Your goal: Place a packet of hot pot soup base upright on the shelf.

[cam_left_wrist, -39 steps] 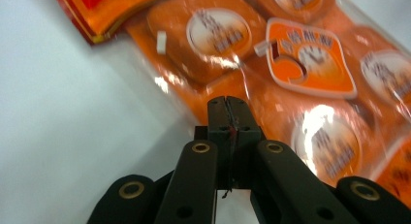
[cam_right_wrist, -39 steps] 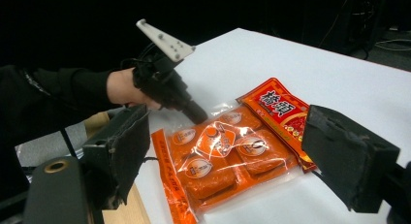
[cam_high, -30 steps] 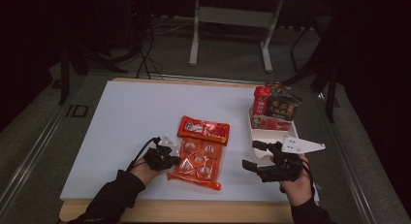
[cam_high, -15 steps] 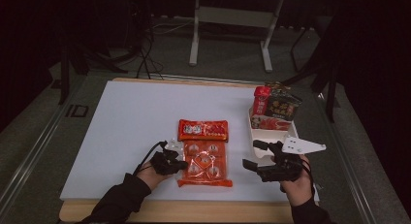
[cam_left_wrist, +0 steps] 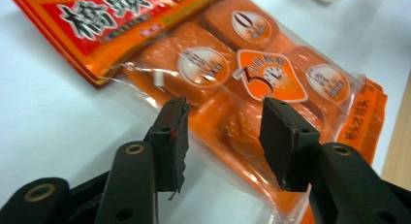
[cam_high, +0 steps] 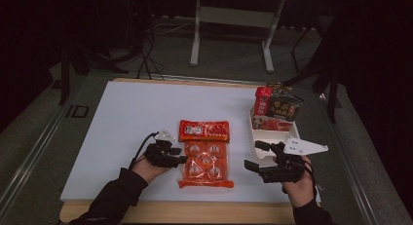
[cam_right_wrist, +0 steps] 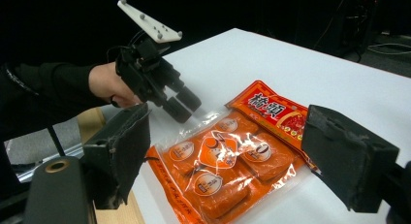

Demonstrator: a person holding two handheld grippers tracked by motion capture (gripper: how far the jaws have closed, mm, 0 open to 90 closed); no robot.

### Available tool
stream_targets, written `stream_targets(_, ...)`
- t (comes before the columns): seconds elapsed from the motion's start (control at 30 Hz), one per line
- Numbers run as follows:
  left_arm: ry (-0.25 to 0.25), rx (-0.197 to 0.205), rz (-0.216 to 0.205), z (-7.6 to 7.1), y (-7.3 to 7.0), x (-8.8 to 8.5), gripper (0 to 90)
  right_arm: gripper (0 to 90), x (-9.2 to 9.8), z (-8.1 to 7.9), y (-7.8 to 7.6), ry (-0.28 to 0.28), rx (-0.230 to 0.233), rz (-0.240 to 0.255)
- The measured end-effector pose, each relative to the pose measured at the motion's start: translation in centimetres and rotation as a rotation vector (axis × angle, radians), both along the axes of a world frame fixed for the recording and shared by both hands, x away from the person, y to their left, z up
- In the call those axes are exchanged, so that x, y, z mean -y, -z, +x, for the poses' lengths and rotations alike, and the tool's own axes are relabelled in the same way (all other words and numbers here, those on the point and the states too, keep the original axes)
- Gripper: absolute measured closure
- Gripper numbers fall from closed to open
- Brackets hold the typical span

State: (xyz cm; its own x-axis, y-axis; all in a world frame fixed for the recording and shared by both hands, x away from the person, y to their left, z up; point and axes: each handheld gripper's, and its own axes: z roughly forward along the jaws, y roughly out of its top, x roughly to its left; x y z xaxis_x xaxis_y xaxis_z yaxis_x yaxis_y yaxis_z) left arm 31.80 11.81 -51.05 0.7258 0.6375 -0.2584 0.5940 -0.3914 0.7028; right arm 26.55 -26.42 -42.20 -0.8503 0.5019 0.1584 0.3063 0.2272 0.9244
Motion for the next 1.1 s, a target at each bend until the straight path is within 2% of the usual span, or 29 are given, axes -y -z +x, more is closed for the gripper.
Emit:
stream_targets(0.13, -0.025, 0.020, -0.005, 0.7, -0.5, -0.7, 49.6, 17.7, 0.0, 0.0, 0.0, -0.001, 0.005, -0.003)
stream_targets(0.33, -0.071, 0.024, -0.009, 2.2, -0.7, -1.8, 48.3, 17.7, 0.0, -0.1, -0.1, 0.006, 0.022, -0.001)
stream_targets(0.53, -0.090, 0.029, -0.013, 3.6, -0.6, -2.6, 48.4, 17.7, 0.1, -0.2, -0.1, 0.015, 0.024, -0.005)
stream_targets(0.67, -0.099, 0.029, -0.017, 4.8, -0.4, -2.9, 47.2, 17.7, 0.0, -0.2, -0.1, 0.016, 0.027, -0.009)
stream_targets(0.83, -0.118, 0.027, 0.008, 6.2, 0.1, -3.1, 44.2, 17.5, 0.0, -0.3, -0.2, 0.017, 0.034, -0.014)
stream_targets(0.97, -0.127, 0.027, 0.008, 7.1, 0.6, -3.0, 43.5, 17.3, 0.0, -0.3, -0.1, 0.017, 0.035, -0.017)
stream_targets(1.1, -0.139, 0.007, -0.012, 7.9, 1.3, -2.8, 43.5, 17.3, -0.1, -0.3, 0.0, 0.014, 0.033, -0.021)
